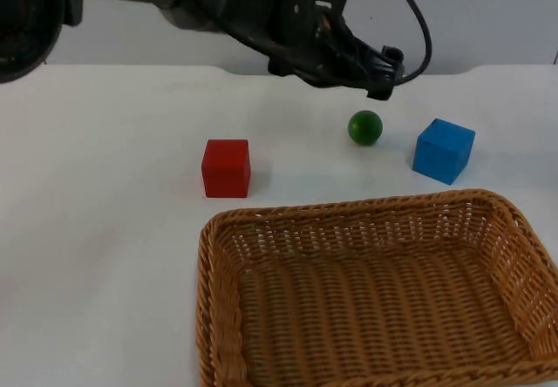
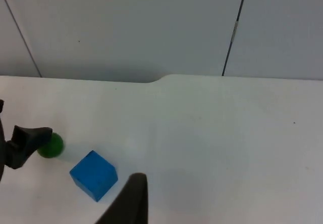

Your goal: Place all geometric objects except the red cube into the basket.

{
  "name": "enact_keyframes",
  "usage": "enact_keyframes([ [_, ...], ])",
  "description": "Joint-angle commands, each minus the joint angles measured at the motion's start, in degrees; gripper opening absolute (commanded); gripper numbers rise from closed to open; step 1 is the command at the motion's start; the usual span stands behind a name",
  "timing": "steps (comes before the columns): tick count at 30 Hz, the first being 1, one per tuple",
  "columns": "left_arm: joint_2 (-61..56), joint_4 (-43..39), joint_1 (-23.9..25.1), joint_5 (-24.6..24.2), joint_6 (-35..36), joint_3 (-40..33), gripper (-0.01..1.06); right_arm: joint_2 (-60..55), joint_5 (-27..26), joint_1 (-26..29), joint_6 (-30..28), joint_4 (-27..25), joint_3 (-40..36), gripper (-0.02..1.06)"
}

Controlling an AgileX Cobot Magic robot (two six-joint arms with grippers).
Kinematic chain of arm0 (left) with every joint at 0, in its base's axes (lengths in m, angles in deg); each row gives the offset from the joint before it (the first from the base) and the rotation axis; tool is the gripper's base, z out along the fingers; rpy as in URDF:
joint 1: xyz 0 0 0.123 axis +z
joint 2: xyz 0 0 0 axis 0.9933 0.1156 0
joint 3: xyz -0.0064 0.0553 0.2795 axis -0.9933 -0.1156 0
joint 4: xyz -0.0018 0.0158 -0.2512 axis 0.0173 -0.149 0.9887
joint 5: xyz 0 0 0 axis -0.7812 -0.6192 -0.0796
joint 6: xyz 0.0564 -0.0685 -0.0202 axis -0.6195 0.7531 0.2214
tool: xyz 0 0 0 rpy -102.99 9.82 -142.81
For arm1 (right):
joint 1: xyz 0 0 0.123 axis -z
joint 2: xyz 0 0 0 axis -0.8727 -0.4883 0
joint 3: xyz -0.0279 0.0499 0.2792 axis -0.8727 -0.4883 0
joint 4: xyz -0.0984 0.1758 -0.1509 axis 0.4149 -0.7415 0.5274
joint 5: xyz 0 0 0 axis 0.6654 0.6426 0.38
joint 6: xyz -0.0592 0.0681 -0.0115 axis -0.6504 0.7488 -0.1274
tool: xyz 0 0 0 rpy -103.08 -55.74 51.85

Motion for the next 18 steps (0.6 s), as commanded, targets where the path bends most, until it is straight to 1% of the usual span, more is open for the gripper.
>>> enact_keyframes([
  [1, 0.82, 1.08, -0.72, 1.14, -0.23, 0.69, 1.04, 0.07, 0.53, -0.06, -0.03, 0.06, 0.43, 1.04],
  [5, 2.41, 1.18, -1.25, 0.46, -0.64, 2.43, 1.04, 0.07, 0.93, -0.06, -0.03, 0.06, 0.43, 1.04],
  [7, 3.72, 1.7, -1.38, -0.31, -0.64, 4.68, 1.04, 0.07, 0.93, -0.06, -0.03, 0.29, 0.43, 1.04],
  [12, 5.5, 3.08, -1.38, -0.4, -0.64, 7.25, 1.04, 0.07, 1.08, -0.06, -0.67, 0.29, 0.43, 1.04],
  [18, 7.28, 3.08, -1.38, -0.39, -0.64, 7.36, 1.04, 0.07, 1.51, -0.06, -1.14, 0.29, 0.43, 1.04],
])
